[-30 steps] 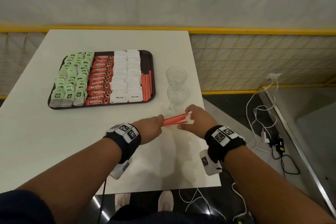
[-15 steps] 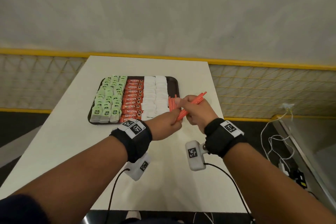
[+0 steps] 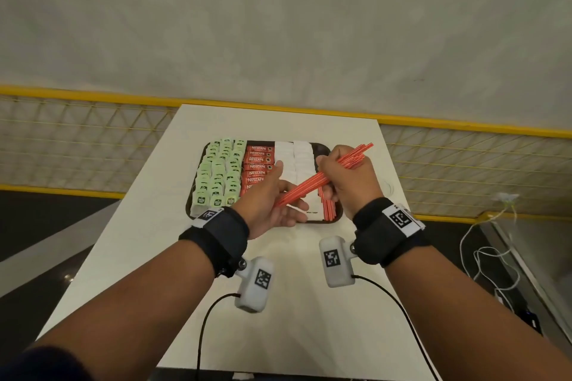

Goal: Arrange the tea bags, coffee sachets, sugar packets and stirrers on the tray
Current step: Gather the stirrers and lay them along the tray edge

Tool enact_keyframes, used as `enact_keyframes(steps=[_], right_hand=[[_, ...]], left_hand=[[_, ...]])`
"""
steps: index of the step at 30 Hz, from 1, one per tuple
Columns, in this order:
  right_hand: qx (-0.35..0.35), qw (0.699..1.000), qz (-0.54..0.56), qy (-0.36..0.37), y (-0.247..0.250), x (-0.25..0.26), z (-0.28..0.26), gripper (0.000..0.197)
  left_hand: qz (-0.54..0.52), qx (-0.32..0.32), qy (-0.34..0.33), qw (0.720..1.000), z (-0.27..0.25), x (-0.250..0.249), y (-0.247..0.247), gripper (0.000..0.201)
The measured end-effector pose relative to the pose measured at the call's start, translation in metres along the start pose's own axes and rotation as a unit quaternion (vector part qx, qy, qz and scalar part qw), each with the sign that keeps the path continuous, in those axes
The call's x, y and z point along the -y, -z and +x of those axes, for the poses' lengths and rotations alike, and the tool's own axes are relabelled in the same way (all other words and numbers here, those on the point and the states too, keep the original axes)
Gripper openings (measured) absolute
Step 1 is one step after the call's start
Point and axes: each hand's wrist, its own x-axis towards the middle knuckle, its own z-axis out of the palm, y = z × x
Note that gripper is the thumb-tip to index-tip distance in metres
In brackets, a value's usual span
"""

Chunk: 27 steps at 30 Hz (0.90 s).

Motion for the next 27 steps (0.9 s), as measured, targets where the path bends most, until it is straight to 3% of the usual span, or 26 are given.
enact_keyframes(steps=[6,13,19,21,24,27], right_hand=[[0.000,1.000,-0.020,0.005,-0.036,-0.001,0.003,0.022],[-0.008,0.997,-0.080,0.010,-0.048,-0.011,0.013,0.030],[0.030,0.999,-0.029,-0.014,-0.041,-0.014,0.014,0.027],[0.001,0.999,-0.048,-0.016,-0.038,-0.009,0.013,0.029],[-0.125,0.992,-0.010,-0.003,-0.026,0.002,0.017,0.032],[-0.106,0.994,0.020,-0.009,-0.015,0.007,0.022,0.051]], left_hand=[[-0.097,-0.058,-0.002,0.994,0.002,-0.007,0.011,0.072],[-0.054,-0.051,0.004,0.997,0.007,-0.007,0.021,0.054],[-0.076,-0.045,0.000,0.996,0.017,-0.001,0.028,0.039],[-0.084,-0.052,-0.005,0.995,0.020,0.000,0.030,0.030],[-0.080,-0.070,-0.019,0.994,0.023,0.000,0.036,0.024],[-0.048,-0.086,-0.039,0.994,0.026,0.002,0.037,0.025]])
